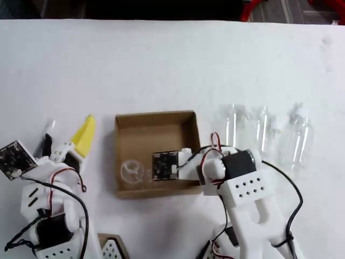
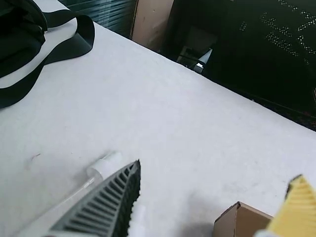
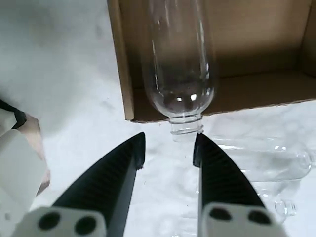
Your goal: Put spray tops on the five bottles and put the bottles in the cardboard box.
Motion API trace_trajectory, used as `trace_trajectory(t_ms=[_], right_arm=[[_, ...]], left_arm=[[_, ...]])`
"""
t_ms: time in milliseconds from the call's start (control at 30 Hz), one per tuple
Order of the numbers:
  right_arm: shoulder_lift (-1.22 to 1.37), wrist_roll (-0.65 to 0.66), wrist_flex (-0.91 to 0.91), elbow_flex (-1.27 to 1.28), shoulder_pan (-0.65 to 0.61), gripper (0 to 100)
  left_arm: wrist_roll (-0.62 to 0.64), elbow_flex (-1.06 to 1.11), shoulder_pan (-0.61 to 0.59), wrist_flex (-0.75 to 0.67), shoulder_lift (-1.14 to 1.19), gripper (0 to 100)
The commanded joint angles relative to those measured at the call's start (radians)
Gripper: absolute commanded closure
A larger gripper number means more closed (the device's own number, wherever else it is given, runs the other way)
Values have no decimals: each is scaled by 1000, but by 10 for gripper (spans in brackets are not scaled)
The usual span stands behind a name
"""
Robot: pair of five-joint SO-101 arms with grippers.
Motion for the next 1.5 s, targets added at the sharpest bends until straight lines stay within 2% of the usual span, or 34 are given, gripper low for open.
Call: trace_trajectory(t_ms=[0,600,867,1000,1133,1300,1467], right_arm=[[1,12,-48,2,13,861],[2,21,-87,41,-31,862],[-8,14,-177,107,-25,881],[-10,12,-170,41,-22,981],[-10,9,-140,-44,-31,981],[16,-86,-163,-210,-48,982],[163,-117,-153,-385,-131,982]], left_arm=[[5,-8,10,-31,-10,582],[5,-8,10,-31,-10,582],[5,-8,10,-31,-10,582],[5,-8,10,-31,-10,582],[5,-8,10,-31,-10,582],[5,-9,15,-34,-10,582],[-12,32,59,-118,-10,583]])
